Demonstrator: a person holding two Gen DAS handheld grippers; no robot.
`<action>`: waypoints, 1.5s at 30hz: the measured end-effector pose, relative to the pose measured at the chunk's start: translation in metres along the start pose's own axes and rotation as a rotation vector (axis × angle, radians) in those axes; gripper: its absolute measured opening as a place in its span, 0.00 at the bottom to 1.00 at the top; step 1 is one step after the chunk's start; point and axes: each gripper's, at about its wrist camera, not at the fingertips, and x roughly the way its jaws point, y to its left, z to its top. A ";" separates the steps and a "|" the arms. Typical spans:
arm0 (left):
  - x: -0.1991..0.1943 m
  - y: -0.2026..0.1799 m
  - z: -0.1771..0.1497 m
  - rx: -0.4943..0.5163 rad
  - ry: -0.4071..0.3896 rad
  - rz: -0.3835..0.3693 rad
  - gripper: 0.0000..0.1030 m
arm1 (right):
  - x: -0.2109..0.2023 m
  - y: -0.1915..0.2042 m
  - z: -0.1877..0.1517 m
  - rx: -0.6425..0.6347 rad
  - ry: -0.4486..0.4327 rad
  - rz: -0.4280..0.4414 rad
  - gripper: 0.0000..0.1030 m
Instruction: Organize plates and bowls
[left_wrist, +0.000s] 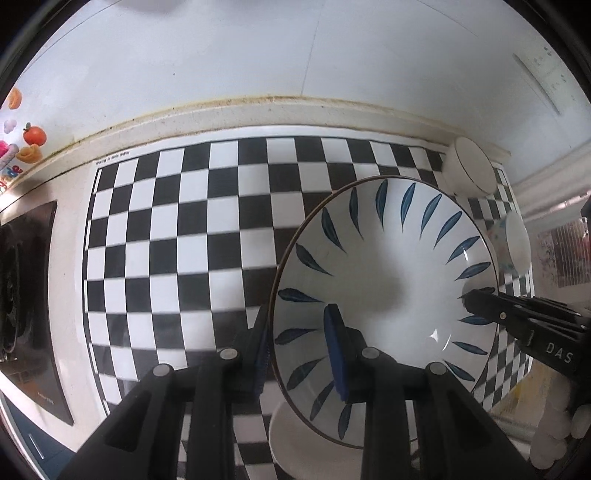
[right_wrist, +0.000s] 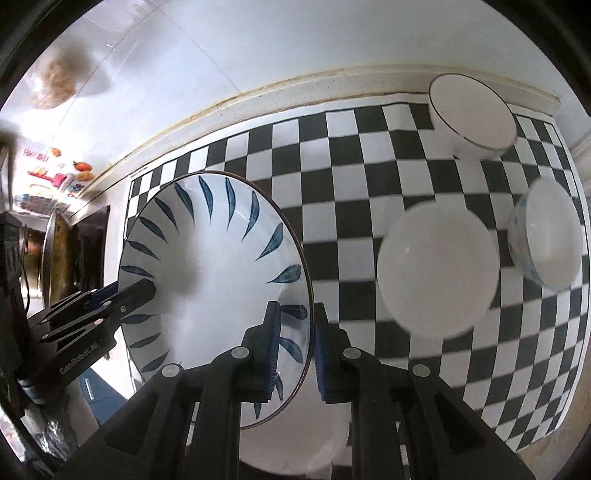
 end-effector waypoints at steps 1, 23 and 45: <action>0.001 -0.002 -0.002 0.001 0.003 -0.001 0.25 | -0.004 -0.002 -0.009 -0.001 -0.002 0.002 0.18; 0.036 -0.005 -0.101 0.003 0.163 0.008 0.25 | 0.050 -0.021 -0.120 -0.005 0.133 0.009 0.18; 0.068 -0.009 -0.117 0.009 0.227 0.022 0.25 | 0.085 -0.018 -0.128 -0.032 0.169 -0.066 0.18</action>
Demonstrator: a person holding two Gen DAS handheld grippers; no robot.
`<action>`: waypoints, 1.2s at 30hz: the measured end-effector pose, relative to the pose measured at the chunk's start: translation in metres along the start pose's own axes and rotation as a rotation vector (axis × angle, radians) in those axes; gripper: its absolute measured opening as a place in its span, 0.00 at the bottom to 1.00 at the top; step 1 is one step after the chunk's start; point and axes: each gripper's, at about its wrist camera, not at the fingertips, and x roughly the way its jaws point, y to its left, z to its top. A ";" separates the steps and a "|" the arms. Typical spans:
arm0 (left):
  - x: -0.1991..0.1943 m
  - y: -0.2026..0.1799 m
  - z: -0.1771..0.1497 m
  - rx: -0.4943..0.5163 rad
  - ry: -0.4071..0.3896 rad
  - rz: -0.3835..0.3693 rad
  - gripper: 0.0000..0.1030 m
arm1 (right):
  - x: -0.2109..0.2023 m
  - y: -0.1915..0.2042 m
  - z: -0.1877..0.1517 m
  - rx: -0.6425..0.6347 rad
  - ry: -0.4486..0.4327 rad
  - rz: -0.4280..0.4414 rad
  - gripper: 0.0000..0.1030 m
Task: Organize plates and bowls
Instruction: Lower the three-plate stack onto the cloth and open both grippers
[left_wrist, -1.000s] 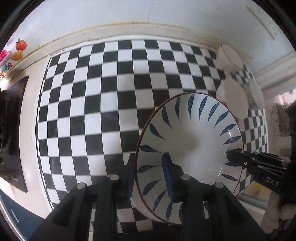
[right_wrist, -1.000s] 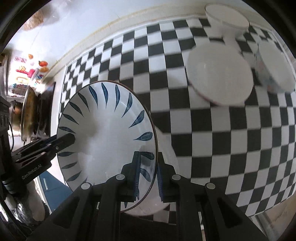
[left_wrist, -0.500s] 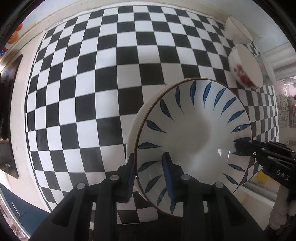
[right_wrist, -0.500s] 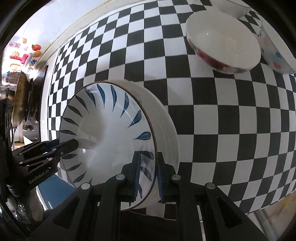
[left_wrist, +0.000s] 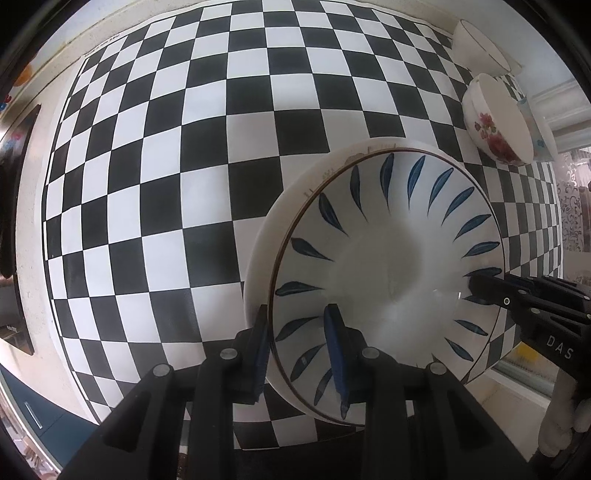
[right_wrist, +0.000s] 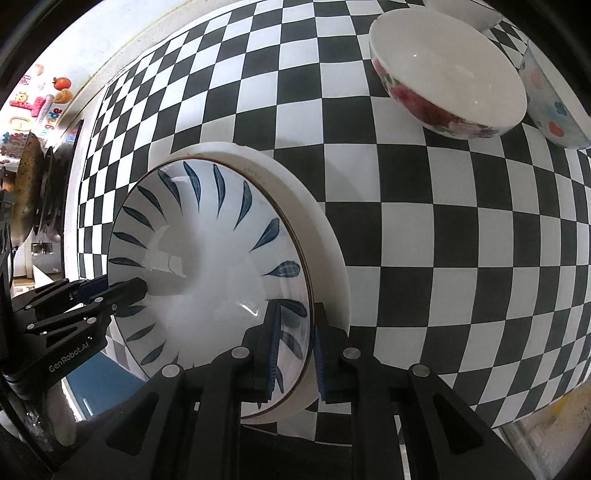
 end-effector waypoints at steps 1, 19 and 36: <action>0.000 0.000 0.000 -0.001 0.001 0.000 0.25 | 0.000 0.001 0.000 0.000 -0.002 -0.003 0.18; 0.005 0.000 0.004 -0.031 0.031 0.019 0.26 | 0.000 -0.003 0.002 0.062 0.035 0.000 0.21; -0.005 -0.002 0.003 -0.059 -0.023 0.057 0.82 | -0.031 0.015 -0.007 0.024 -0.019 -0.084 0.81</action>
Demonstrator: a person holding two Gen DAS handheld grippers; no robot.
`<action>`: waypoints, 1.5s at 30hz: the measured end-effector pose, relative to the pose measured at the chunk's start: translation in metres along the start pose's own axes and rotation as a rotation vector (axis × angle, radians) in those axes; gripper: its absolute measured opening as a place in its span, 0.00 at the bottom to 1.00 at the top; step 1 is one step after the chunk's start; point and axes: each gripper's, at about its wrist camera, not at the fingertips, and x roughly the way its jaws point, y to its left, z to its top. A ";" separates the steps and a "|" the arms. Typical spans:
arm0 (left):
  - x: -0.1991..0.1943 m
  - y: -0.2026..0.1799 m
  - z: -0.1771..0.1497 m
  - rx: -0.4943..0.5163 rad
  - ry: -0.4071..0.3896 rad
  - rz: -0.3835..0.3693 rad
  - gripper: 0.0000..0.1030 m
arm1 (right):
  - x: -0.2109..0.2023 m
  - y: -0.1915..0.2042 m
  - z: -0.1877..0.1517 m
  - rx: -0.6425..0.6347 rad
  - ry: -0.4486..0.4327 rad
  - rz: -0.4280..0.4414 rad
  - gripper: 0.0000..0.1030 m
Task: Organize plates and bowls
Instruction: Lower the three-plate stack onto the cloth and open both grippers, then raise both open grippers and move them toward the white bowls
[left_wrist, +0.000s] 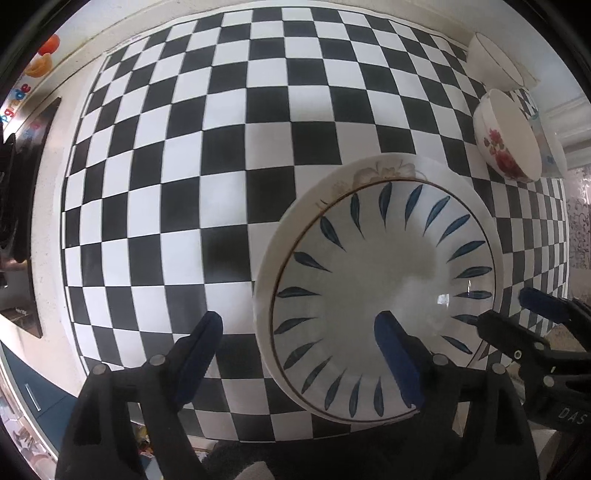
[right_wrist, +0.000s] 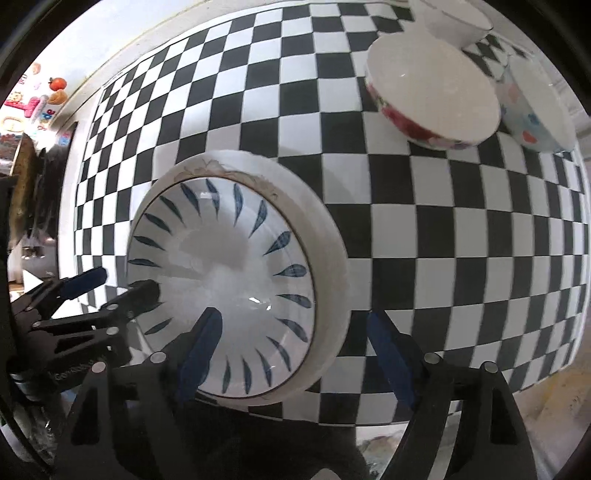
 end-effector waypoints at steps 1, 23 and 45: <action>-0.003 0.000 0.000 0.000 -0.007 0.001 0.82 | -0.002 -0.001 0.000 0.006 -0.004 -0.005 0.81; -0.198 -0.017 -0.037 0.019 -0.239 0.002 0.82 | -0.198 0.022 -0.057 -0.030 -0.267 -0.024 0.81; -0.233 -0.028 -0.057 0.055 -0.236 -0.009 0.82 | -0.245 0.024 -0.076 -0.022 -0.294 -0.015 0.81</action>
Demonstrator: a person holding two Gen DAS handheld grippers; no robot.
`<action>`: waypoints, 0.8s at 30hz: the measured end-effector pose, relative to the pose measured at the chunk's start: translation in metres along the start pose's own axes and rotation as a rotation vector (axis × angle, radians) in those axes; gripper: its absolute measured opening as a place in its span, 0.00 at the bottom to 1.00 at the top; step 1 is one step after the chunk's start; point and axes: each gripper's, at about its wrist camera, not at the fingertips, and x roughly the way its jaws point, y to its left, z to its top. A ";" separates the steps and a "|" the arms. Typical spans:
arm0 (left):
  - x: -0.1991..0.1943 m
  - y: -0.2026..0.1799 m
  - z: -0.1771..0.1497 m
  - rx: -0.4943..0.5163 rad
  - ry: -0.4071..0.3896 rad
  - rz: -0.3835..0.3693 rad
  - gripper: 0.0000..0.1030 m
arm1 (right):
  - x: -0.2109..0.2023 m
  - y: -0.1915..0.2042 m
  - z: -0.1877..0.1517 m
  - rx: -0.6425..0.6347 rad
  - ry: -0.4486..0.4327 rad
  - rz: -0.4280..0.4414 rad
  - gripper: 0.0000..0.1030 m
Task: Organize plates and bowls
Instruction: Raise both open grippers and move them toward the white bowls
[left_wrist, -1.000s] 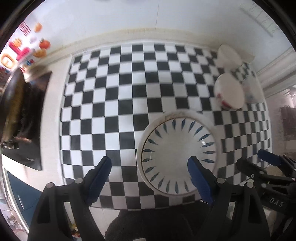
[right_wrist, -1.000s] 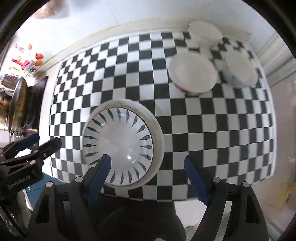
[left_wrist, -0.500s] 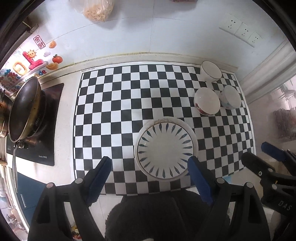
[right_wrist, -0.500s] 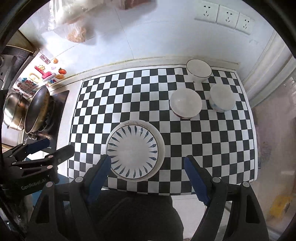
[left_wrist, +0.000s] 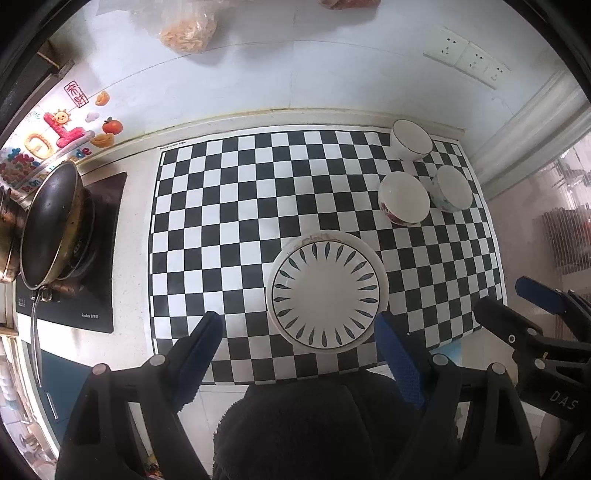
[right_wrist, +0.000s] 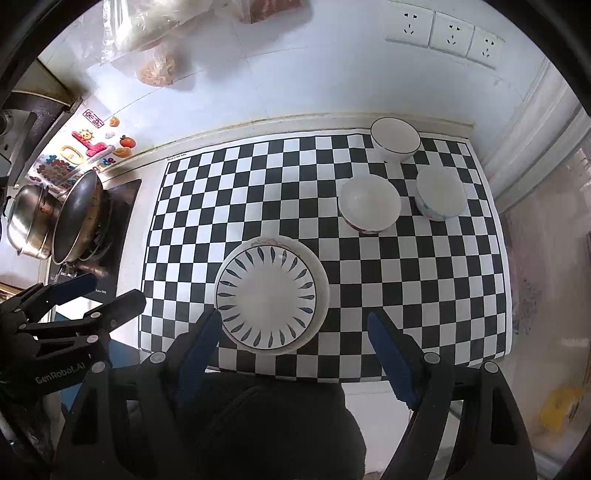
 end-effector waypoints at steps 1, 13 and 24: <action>0.001 0.000 0.001 0.004 -0.004 0.001 0.82 | 0.001 -0.001 0.001 0.006 0.000 0.001 0.81; 0.029 -0.026 0.049 0.100 -0.158 -0.046 0.82 | 0.018 -0.044 0.027 0.125 -0.194 -0.063 0.81; 0.138 -0.080 0.137 0.103 -0.088 -0.085 0.80 | 0.139 -0.169 0.076 0.320 -0.053 -0.008 0.81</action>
